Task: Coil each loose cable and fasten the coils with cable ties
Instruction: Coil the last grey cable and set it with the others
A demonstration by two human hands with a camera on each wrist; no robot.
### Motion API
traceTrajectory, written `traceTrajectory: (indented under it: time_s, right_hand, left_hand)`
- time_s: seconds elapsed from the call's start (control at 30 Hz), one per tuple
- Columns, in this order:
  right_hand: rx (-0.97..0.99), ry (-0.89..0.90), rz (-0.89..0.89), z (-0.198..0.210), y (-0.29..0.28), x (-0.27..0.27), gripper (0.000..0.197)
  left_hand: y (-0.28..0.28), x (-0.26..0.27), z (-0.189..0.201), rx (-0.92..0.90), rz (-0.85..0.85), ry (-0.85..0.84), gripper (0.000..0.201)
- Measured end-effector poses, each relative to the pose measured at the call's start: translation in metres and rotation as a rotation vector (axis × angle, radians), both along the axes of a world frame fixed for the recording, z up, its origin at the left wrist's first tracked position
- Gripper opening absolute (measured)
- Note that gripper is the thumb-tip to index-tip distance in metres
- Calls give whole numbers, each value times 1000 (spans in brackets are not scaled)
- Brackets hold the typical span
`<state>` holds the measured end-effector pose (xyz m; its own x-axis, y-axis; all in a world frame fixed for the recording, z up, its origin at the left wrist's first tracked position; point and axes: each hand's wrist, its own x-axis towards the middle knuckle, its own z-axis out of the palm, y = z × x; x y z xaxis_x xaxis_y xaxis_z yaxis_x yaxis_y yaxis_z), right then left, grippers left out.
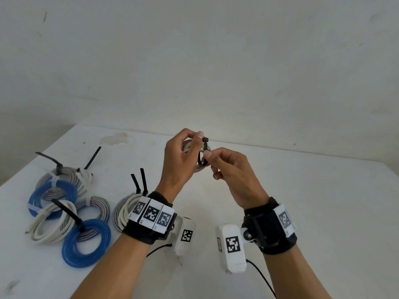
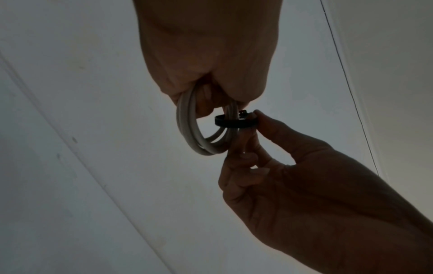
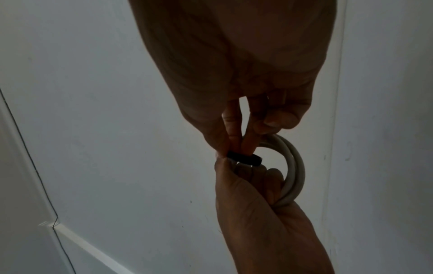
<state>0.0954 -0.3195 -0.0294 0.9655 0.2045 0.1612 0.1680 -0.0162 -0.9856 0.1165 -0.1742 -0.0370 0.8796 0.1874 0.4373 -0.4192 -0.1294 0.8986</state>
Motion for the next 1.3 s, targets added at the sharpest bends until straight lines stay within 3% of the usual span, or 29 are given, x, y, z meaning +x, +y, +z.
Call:
traceTrajectory:
  time_s: [0.5, 0.77, 0.87, 1.1, 1.3]
  right_hand:
    - [112, 32, -14, 6, -4, -1, 24]
    - [143, -6, -204, 1, -7, 3, 21]
    - [177, -53, -249, 3, -7, 1, 11]
    - [358, -51, -533, 8, -32, 10, 6]
    - [312, -109, -528, 6, -30, 11, 15]
  left_hand:
    - [-2, -1, -1, 115, 28, -68, 24]
    - [-7, -4, -4, 175, -63, -37, 24]
    - [-11, -7, -4, 173, -114, -31, 24]
    - [-31, -27, 7, 194, -358, 50, 27]
    - [-38, -30, 4, 134, -370, 134, 38]
